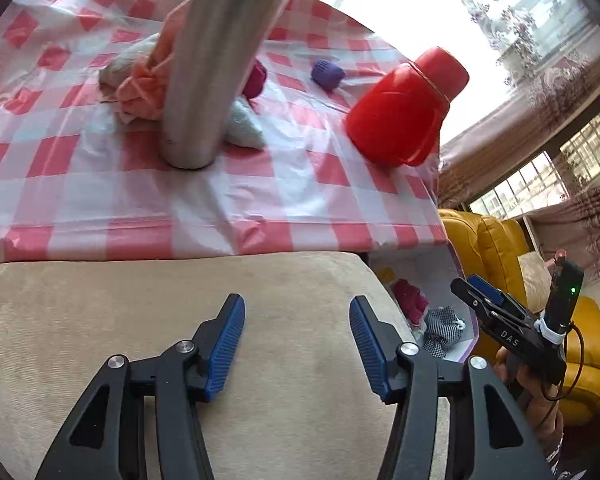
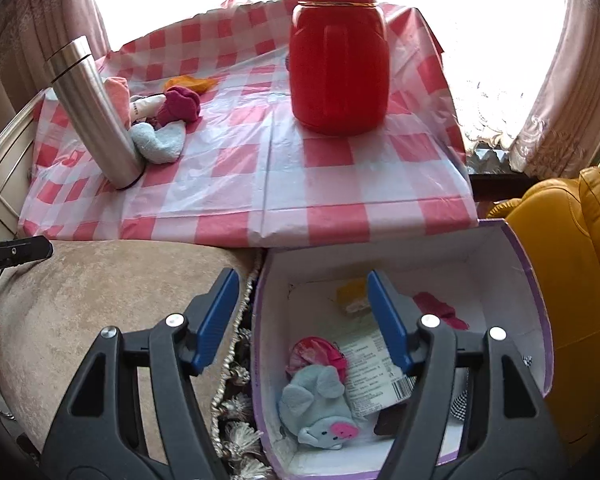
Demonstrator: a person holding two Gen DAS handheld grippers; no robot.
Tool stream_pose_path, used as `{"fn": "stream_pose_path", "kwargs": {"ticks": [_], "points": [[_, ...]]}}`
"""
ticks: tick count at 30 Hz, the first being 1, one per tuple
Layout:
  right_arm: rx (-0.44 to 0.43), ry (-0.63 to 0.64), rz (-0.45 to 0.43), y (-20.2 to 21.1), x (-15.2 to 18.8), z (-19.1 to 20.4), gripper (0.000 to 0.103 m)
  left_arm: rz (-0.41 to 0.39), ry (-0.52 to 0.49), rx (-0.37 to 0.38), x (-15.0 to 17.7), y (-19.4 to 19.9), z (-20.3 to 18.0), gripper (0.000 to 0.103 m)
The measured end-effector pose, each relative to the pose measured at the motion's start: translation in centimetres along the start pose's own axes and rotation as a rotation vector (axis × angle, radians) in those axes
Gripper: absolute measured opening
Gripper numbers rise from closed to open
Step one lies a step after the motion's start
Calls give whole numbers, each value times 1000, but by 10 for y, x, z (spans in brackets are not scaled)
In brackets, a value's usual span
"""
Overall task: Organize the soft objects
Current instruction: 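Move both tools back over the table toward the purple cap and grey pouch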
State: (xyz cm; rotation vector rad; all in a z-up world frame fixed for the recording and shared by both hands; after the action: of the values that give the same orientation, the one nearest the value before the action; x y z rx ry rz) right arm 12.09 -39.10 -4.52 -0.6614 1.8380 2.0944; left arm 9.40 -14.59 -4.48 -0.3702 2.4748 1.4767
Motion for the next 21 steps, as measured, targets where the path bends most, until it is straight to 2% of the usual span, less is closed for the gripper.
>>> {"fn": "stream_pose_path", "kwargs": {"ticks": [5, 10, 21], "points": [[-9, 78, -14, -7, -27, 32, 71, -48, 105, -34, -15, 16, 50, 59], [-1, 152, -51, -9, -66, 60, 73, -94, 157, -63, -35, 33, 86, 59], [82, 267, -161, -19, -176, 106, 80, -212, 232, -123, -101, 68, 146, 63]]}}
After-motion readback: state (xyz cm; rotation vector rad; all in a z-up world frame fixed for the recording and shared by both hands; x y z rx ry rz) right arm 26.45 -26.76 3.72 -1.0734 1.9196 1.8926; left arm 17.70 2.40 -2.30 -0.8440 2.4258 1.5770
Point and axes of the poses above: each gripper's, at about its wrist camera, not at the fingertips, and y roughly against the way its jaws point, z to its left, x to its underside, the point moved 9 cm from there along -y, roughly the way its jaws point, and after that the axes turned 6 degrees about z, right-handed, at the moved point
